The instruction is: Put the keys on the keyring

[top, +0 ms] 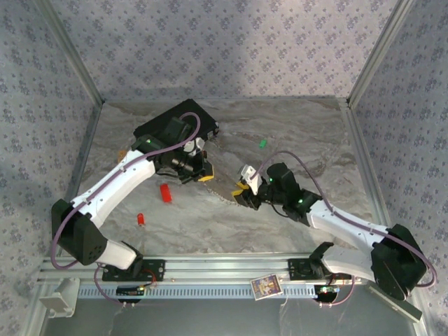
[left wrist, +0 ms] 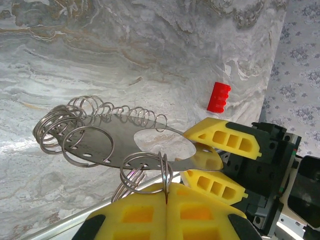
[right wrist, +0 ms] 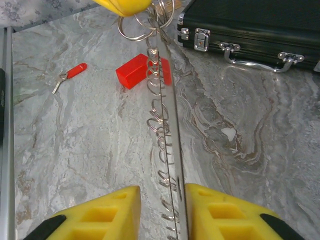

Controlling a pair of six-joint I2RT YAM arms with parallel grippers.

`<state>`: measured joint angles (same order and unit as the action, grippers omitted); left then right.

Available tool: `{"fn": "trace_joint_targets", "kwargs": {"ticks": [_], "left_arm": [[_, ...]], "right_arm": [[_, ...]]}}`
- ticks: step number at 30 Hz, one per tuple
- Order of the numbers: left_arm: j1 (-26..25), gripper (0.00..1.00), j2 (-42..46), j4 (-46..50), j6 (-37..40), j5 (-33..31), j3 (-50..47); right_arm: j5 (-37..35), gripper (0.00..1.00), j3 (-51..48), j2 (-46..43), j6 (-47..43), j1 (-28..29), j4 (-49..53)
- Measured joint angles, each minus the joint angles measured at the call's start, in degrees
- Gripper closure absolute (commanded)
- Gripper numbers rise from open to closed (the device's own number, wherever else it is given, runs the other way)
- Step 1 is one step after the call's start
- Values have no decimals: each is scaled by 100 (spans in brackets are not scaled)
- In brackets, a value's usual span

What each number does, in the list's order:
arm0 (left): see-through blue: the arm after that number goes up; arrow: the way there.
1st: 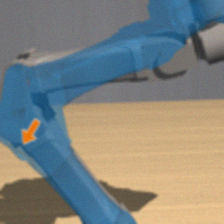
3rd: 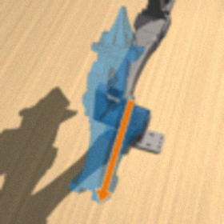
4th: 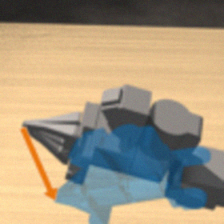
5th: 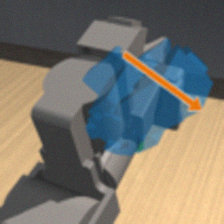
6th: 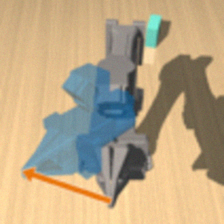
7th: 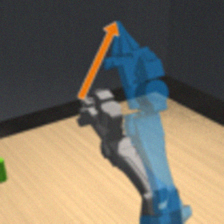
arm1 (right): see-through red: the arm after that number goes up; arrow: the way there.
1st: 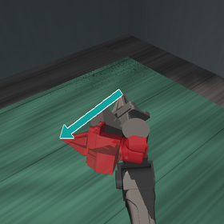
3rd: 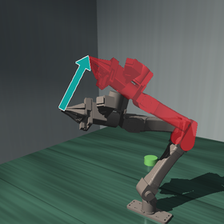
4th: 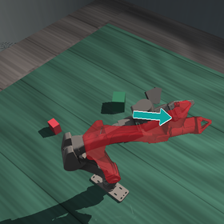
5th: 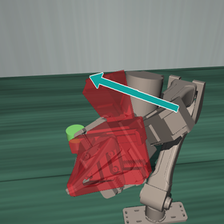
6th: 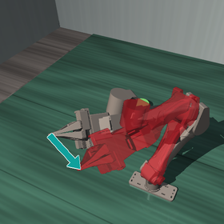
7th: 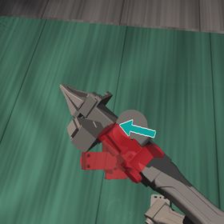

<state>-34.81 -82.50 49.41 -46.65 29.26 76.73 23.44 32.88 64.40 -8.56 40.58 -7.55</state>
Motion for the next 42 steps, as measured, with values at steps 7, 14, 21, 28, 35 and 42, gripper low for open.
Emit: {"fn": "trace_joint_targets", "kwargs": {"ticks": [7, 14, 21, 28, 35, 42], "left_arm": [[9, 59, 0, 28, 118, 11, 37], [76, 1, 490, -413, 177, -527, -20], [323, 1, 1679, -1298, 326, -1742, -586], [332, 6, 2094, -2039, 621, -2332, -1661], [328, 10, 2098, -2511, 782, -2393, -2527], [315, 11, 2103, -2990, 828, -2402, -2754]], "right_arm": [[4, 100, 216, 166, -155, 83, 184], [2, 100, 232, 149, 11, 127, 356], [-142, 100, 234, -83, 743, 136, 678], [-284, 100, 793, -13, 2061, 46, 1644], [-61, 100, 1799, 782, 3617, -195, 2500], [289, 100, 1801, 1381, 4756, 11, 2312]]}}
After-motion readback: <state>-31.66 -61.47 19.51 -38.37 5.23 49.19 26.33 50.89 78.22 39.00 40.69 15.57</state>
